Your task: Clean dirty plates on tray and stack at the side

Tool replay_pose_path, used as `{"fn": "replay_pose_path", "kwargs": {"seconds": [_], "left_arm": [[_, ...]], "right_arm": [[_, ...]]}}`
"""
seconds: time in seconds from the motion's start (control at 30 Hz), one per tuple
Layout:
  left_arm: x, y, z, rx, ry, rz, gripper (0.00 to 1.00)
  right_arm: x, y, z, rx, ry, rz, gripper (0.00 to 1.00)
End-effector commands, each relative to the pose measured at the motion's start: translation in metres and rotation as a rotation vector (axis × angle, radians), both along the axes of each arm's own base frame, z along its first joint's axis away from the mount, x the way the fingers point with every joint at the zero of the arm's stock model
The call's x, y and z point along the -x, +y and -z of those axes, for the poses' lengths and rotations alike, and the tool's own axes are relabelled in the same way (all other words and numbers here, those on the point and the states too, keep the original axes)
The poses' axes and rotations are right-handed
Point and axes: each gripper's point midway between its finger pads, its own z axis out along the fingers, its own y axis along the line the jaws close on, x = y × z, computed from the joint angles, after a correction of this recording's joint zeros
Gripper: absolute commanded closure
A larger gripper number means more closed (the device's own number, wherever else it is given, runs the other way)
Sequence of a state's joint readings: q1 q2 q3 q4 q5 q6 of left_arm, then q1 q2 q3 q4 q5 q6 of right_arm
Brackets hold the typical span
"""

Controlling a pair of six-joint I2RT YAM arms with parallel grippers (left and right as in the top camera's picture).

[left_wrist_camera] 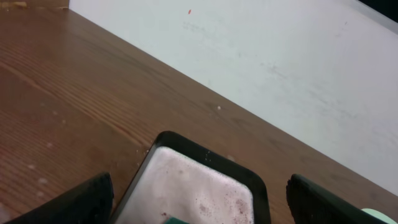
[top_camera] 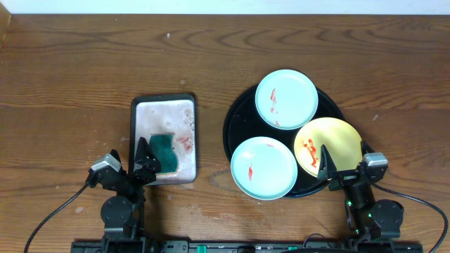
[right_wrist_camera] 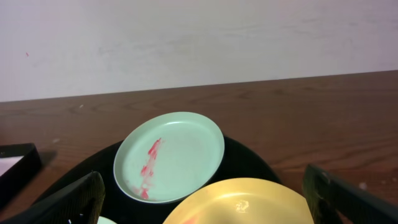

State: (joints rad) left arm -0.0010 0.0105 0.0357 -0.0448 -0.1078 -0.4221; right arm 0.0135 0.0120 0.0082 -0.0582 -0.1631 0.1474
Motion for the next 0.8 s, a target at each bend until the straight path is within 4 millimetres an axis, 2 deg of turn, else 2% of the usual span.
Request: {"fn": "replay_pose_path", "kwargs": {"seconds": [0.0, 0.1, 0.17, 0.2, 0.3, 0.43, 0.47, 0.57, 0.63, 0.7, 0.77], "left_arm": [[-0.001, 0.002, 0.013, 0.058, 0.011, -0.016, 0.11], [-0.001, 0.0, 0.013, 0.181, -0.007, -0.019, 0.11], [-0.002, -0.006, 0.011, 0.199, -0.016, 0.016, 0.11], [-0.003, -0.014, 0.0, 0.198, -0.044, 0.063, 0.11], [-0.001, -0.019, -0.032, 0.138, -0.103, 0.107, 0.11], [0.004, -0.021, -0.095, -0.017, -0.105, 0.123, 0.11], [0.004, -0.021, -0.104, -0.029, -0.082, 0.124, 0.11], [-0.001, -0.021, -0.126, -0.029, 0.043, 0.127, 0.11], [-0.004, -0.021, -0.134, -0.021, 0.156, 0.129, 0.11], [-0.007, -0.021, -0.137, -0.013, 0.271, 0.131, 0.11], [-0.008, -0.021, -0.139, -0.005, 0.392, 0.132, 0.11]], "right_arm": [[0.0, 0.002, -0.005, 0.012, -0.025, -0.009, 0.01], [0.0, 0.002, -0.018, -0.006, -0.075, -0.009, 0.01], [0.0, 0.004, -0.027, -0.092, -0.097, -0.015, 0.01], [0.002, 0.004, -0.039, -0.149, -0.136, -0.02, 0.01], [0.008, 0.01, -0.069, -0.158, -0.225, -0.066, 0.01], [0.016, 0.013, -0.128, -0.117, -0.26, -0.083, 0.01], [0.017, 0.017, -0.141, -0.093, -0.252, -0.106, 0.01], [0.009, 0.03, -0.176, -0.042, -0.169, -0.176, 0.01], [-0.002, 0.031, -0.188, -0.049, -0.073, -0.18, 0.01], [-0.018, 0.032, -0.19, -0.059, 0.087, -0.176, 0.01], [-0.031, 0.032, -0.183, -0.069, 0.25, -0.171, 0.01]]}}
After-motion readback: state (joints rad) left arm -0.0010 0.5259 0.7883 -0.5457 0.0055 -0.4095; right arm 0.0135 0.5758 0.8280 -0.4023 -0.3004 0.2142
